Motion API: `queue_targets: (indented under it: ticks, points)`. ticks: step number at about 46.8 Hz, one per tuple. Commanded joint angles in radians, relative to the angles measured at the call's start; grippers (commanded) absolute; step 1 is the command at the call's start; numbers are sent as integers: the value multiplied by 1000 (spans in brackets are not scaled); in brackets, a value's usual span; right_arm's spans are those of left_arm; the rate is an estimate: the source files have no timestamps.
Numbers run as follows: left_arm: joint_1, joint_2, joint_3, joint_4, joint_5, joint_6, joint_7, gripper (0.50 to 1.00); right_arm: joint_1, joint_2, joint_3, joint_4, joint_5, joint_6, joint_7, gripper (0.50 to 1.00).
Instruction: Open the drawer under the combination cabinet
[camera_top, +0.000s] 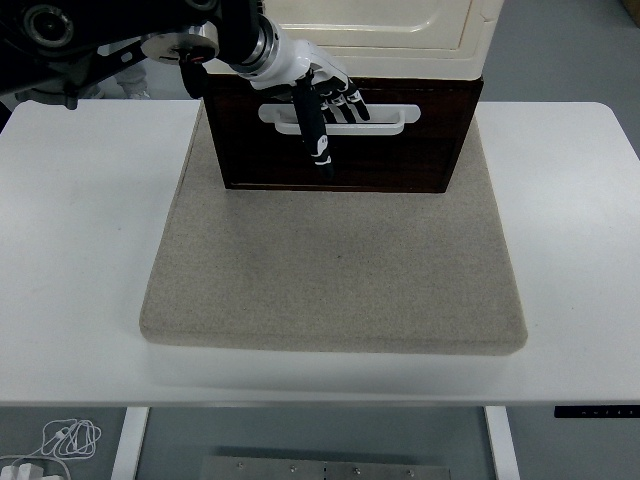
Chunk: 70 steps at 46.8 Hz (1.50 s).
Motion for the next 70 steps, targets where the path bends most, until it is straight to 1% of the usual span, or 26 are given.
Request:
queue_targets:
  ticks: [1,36,65,70]
  points:
    - [-1,0,0,0,2,0,0,1000,0,0,1,0,0,0,-1,926]
    - [0,0,15,-5,9,-4,0,1000,0,0,-1,0,0,0,1,926]
    - [-20,-2,14,-17,9,-43,0,1000,0,0,-1,0,0,0,-1,926]
    - [-23,0,14,-34,8,-49,0,1000,0,0,1,0,0,0,1,926]
